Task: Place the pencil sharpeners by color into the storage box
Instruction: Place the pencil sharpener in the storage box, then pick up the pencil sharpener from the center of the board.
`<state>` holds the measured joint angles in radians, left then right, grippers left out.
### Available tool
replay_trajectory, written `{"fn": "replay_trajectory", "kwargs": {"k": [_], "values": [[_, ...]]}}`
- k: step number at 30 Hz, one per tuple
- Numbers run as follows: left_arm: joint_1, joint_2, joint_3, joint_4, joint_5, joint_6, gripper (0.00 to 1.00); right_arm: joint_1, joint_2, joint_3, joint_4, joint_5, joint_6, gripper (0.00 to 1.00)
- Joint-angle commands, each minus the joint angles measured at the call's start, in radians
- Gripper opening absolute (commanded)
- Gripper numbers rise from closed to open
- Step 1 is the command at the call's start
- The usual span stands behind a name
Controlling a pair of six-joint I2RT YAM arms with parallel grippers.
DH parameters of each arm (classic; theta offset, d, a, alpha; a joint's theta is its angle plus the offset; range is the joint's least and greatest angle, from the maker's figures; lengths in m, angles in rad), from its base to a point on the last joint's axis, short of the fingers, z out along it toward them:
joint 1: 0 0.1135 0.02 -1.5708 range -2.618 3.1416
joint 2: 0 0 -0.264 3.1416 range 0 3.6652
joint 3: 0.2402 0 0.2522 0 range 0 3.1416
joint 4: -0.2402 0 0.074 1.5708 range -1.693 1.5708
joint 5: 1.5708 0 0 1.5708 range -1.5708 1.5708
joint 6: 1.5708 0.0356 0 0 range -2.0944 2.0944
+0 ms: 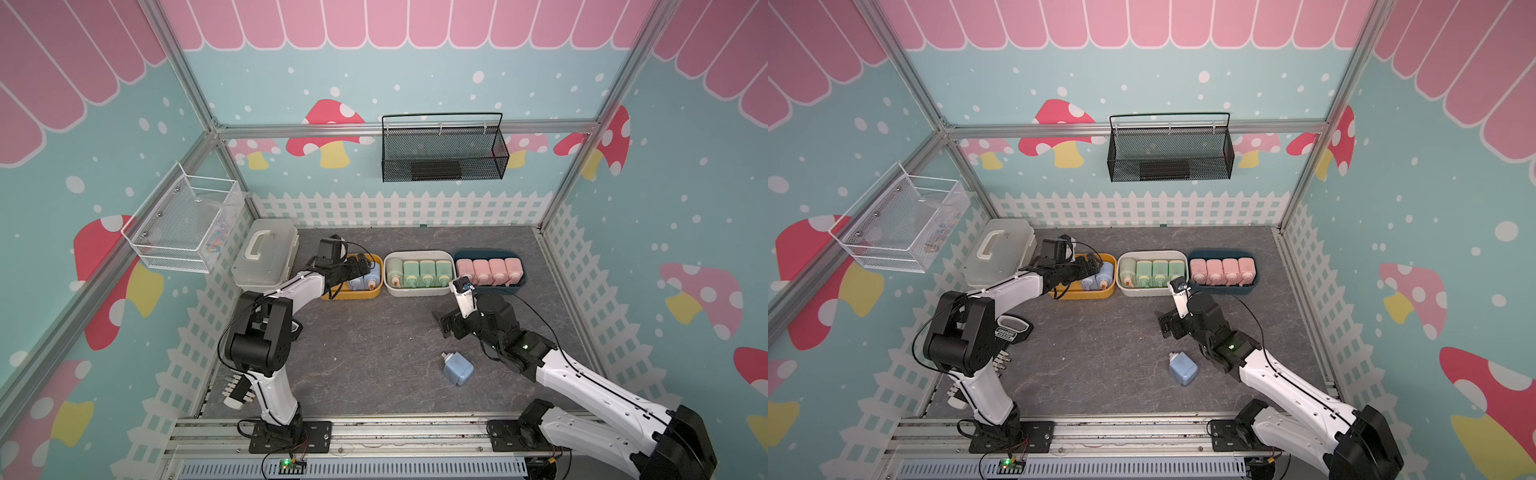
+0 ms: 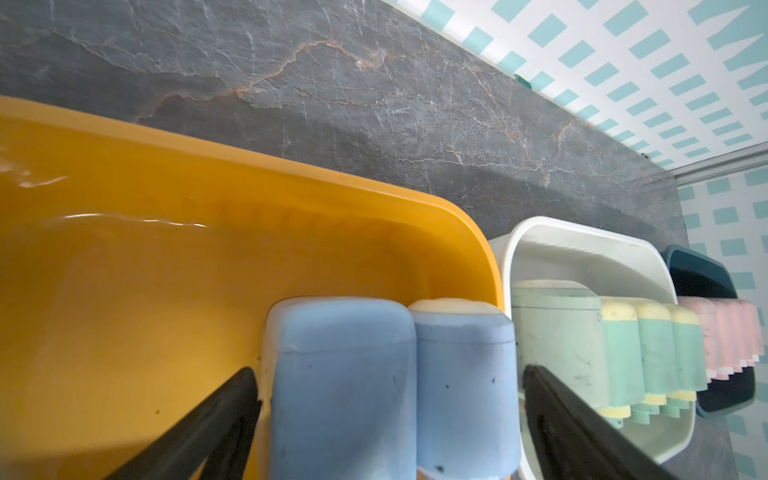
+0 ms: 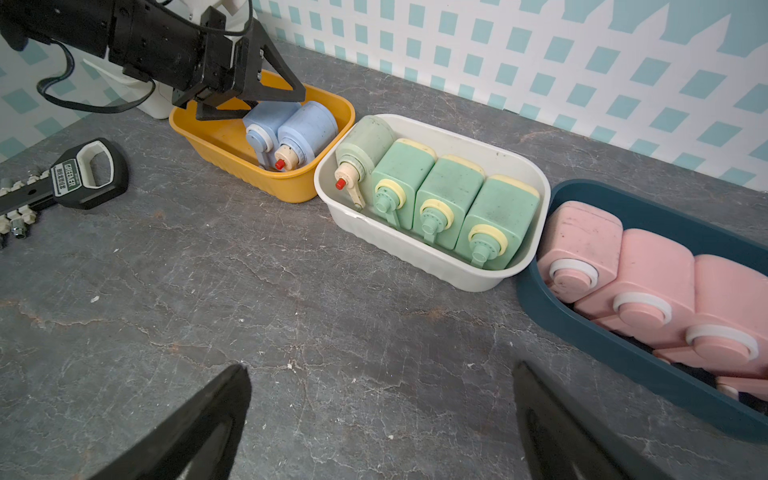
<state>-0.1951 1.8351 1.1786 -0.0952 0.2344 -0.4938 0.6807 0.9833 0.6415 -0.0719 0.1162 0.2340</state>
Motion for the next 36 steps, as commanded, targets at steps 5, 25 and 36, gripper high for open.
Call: {"fn": "replay_trajectory", "kwargs": {"k": [5, 25, 36], "values": [[0.0, -0.014, -0.018, 0.03, -0.027, 0.026, 0.99, 0.002, -0.065, -0.012, -0.063, -0.006, 0.008, 0.98], [-0.174, -0.336, -0.221, 0.12, -0.339, 0.229, 0.99, 0.001, -0.091, -0.004, -0.495, -0.168, 0.125, 0.99], [-0.313, -0.428, -0.237, 0.121, -0.297, 0.271, 0.99, 0.004, -0.094, -0.03, -0.653, -0.273, 0.214, 0.96]]}}
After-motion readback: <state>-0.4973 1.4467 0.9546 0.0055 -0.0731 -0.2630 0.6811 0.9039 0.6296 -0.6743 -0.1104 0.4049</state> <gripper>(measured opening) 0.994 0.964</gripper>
